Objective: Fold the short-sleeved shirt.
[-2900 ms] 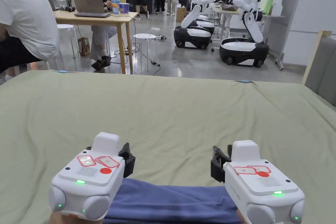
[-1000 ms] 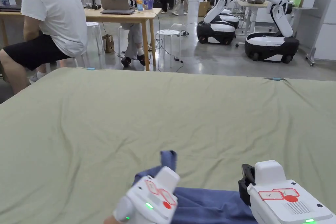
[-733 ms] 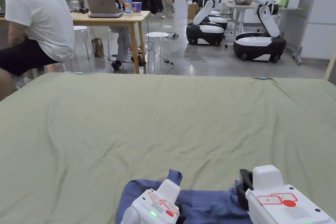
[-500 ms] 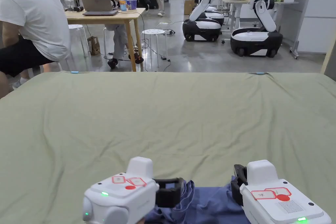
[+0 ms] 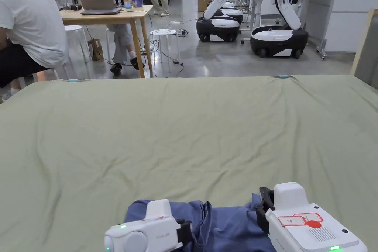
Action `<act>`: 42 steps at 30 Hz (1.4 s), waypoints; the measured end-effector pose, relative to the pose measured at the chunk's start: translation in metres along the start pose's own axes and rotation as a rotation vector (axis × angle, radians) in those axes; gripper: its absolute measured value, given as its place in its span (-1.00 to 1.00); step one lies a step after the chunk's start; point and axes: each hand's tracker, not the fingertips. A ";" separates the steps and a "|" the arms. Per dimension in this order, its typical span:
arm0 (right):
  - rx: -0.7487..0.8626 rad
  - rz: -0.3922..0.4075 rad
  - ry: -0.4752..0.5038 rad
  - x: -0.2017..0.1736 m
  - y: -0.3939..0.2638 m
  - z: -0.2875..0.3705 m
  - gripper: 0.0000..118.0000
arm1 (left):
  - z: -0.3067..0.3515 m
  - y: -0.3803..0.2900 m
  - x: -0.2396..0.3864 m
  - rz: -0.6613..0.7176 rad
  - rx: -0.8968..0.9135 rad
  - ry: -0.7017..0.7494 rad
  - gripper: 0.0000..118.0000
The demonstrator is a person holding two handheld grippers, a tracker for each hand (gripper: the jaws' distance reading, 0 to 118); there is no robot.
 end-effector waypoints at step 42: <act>-0.028 0.011 0.025 -0.013 -0.004 -0.010 -1.00 | 0.036 -0.024 -0.127 0.788 0.253 -0.163 -0.83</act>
